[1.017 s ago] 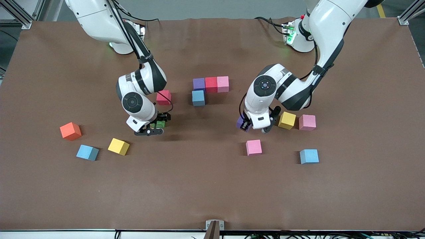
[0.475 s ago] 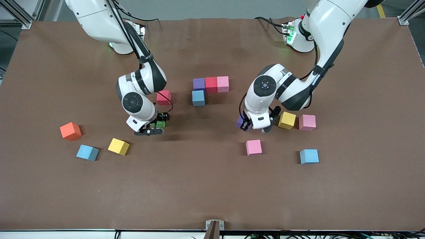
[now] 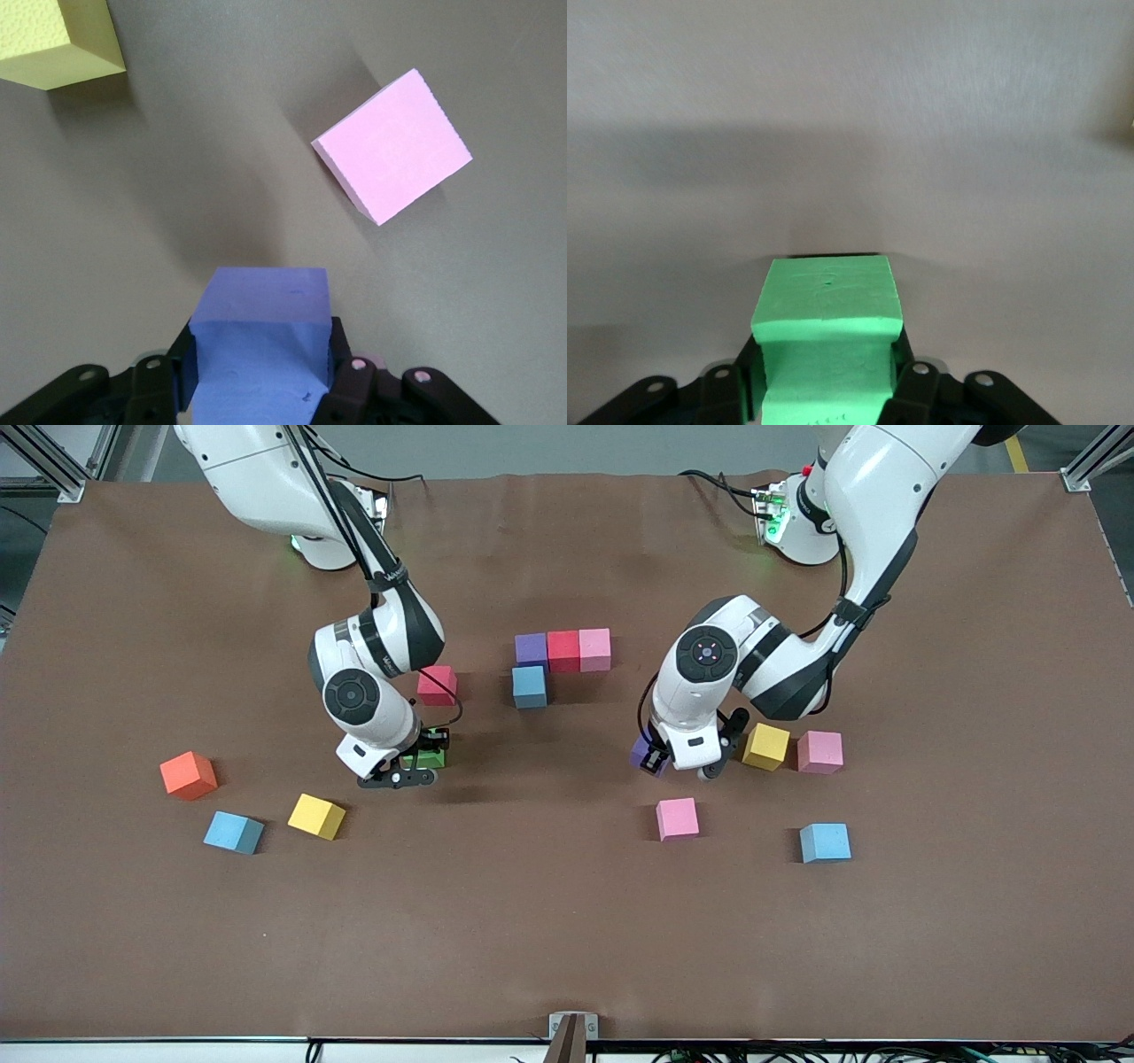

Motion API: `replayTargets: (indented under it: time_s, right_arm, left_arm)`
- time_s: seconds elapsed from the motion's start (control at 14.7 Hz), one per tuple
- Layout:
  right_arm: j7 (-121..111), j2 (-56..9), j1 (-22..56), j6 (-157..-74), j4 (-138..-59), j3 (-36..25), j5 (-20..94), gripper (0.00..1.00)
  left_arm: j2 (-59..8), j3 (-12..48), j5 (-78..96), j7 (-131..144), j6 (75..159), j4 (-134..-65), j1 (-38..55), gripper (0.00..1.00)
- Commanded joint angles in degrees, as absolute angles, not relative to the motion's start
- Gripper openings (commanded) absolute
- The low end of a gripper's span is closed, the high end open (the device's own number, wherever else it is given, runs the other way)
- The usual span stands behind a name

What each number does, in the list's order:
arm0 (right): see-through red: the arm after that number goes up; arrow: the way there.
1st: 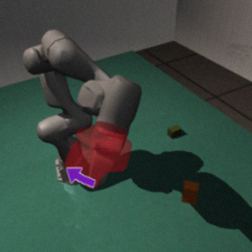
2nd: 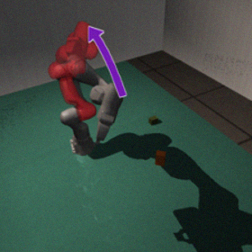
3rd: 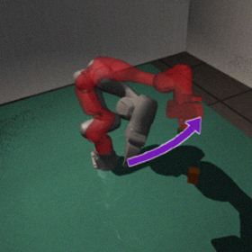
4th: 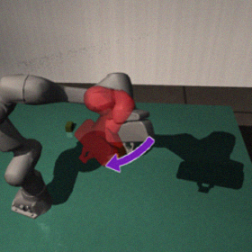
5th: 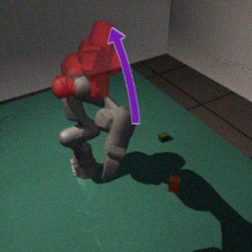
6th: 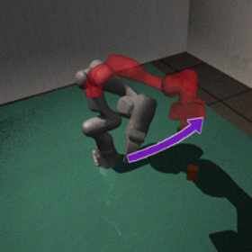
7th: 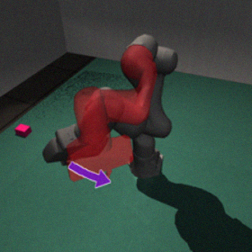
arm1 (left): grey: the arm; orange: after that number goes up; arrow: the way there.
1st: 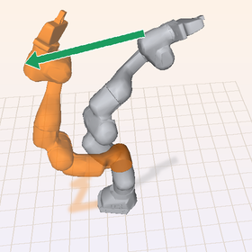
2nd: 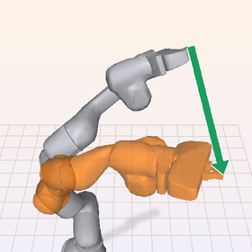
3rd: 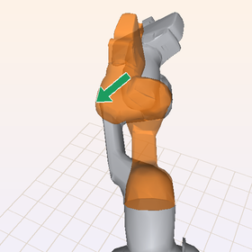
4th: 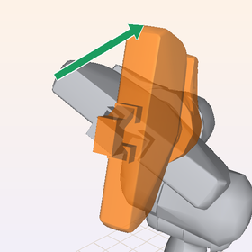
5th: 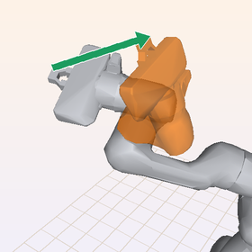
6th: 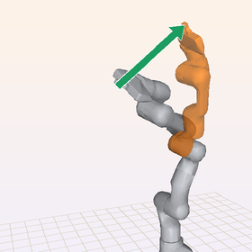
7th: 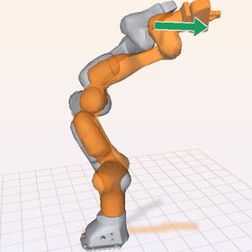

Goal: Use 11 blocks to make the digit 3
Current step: 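Carry the green cube to the cube column with the right gripper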

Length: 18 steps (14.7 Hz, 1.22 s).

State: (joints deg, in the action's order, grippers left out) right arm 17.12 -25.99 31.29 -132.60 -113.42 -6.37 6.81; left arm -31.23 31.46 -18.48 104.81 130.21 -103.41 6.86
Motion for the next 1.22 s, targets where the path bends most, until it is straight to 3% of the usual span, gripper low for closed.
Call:
replayTargets:
  time_s: [0.0, 0.34, 0.75, 1.15]
  right_arm:
    - [16.43, -24.87, 30.58, -130.88, -109.53, -5.36, 7.47, 0.23]
    - [21.86, -26.80, 34.61, -125.51, -101.26, -5.36, 7.82, 0.23]
    - [34.79, -34.70, 41.56, -122.71, -92.30, -5.36, 10.10, 0.23]
    - [34.98, -36.83, 42.63, -121.47, -91.41, -5.36, 13.18, 0.23]
  left_arm:
    - [-31.03, 31.73, -18.11, 104.50, 129.55, -103.01, 6.86, 0.39]
    - [-30.85, 31.73, -18.11, 104.50, 129.55, -102.83, 6.77, 0.39]
    - [-30.59, 31.73, -18.11, 104.06, 129.55, -102.48, 5.98, 0.39]
    - [-30.76, 31.73, -17.93, 104.15, 129.55, -102.57, 5.89, 0.39]
